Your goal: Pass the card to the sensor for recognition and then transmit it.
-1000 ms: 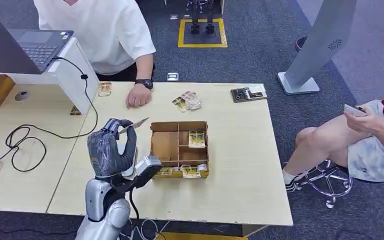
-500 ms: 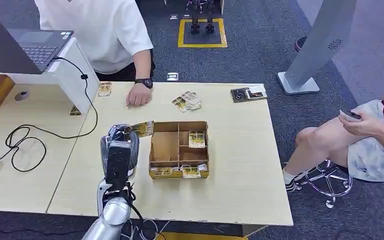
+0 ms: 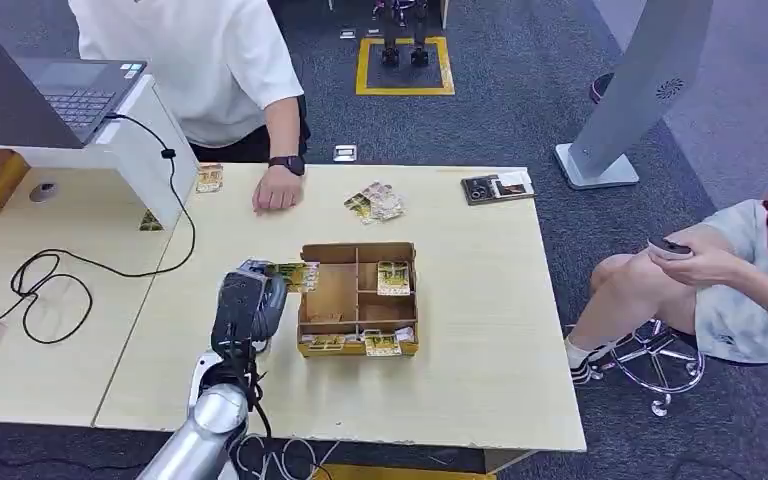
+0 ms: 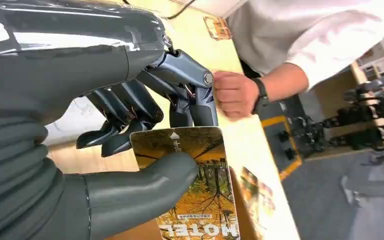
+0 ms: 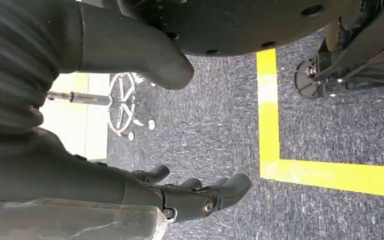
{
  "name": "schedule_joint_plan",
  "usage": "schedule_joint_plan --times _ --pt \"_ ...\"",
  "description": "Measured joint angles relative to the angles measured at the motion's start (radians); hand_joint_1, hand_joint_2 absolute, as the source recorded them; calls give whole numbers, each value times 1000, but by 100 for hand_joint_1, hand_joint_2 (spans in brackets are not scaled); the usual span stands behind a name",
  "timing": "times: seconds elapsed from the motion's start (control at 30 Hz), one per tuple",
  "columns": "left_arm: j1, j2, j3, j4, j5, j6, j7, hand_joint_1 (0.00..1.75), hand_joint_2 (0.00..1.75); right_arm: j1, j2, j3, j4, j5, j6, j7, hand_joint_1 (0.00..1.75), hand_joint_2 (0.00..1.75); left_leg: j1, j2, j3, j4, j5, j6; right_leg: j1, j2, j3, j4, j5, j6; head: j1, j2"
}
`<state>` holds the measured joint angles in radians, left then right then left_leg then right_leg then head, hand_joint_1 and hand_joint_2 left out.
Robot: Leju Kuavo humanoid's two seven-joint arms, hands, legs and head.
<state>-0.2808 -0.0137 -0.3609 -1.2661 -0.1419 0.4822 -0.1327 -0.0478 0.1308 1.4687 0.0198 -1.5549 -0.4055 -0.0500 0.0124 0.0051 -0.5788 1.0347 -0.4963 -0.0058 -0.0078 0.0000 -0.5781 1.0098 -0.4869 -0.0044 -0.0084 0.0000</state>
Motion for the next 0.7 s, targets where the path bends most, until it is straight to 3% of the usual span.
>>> schedule_joint_plan --times 0.7 --pt "-56 25 5 183 -72 76 7 175 175 -1 0 0 0 0 18 0 0 175 0 0 0 0 0 0 0 0 0 0 0 0 0 0"
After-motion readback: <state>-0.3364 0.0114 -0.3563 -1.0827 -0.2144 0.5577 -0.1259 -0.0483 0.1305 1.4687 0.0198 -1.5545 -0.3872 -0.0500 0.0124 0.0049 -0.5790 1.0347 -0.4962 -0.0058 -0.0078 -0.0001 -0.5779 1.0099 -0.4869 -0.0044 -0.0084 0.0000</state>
